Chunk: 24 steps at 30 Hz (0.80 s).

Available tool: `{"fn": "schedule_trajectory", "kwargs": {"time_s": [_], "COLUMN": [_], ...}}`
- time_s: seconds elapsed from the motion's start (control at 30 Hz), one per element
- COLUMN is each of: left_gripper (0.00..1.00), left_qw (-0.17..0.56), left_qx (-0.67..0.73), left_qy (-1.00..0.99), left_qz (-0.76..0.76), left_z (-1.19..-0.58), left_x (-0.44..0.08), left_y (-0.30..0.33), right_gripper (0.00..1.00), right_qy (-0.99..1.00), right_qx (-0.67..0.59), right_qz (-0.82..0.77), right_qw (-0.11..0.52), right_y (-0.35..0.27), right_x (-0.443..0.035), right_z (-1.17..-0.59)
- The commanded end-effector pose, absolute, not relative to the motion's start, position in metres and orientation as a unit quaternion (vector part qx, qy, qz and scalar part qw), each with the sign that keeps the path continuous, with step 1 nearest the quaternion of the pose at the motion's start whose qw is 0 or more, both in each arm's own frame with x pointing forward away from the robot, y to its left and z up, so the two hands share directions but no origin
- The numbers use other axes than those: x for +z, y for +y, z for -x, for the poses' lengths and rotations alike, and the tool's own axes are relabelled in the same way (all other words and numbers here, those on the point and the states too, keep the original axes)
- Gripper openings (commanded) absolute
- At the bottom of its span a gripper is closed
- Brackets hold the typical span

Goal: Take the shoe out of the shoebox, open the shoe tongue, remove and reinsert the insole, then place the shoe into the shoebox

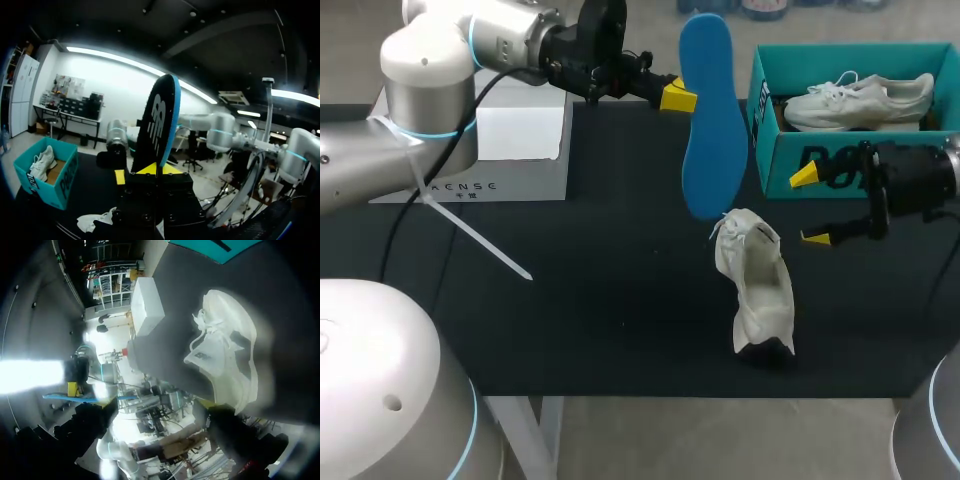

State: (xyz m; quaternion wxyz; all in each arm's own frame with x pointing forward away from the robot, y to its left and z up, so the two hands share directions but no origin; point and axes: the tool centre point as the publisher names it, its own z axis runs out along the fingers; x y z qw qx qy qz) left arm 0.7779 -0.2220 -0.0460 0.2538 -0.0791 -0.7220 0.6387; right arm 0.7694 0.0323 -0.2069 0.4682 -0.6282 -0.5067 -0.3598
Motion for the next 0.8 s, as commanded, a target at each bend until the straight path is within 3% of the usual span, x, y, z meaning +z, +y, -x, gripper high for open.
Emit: {"fn": "schedule_trajectory", "kwargs": {"time_s": [0.03,0.8], "left_gripper": [0.00,0.00], "left_qw": [0.253,0.253], "left_qx": [0.639,0.639], "left_qy": [-0.722,-0.722], "left_qz": [0.079,0.079], "left_z": [-0.777,-0.777], "left_x": [-0.046,-0.046], "left_y": [-0.222,-0.222], "right_gripper": [1.00,1.00], "right_qy": [-0.505,-0.503], "right_qx": [-0.362,-0.387], "right_qz": [0.619,0.571], "right_qw": [0.480,0.521], "right_y": [0.059,0.098], "right_x": [-0.212,-0.201], "right_z": [-0.775,-0.780]}}
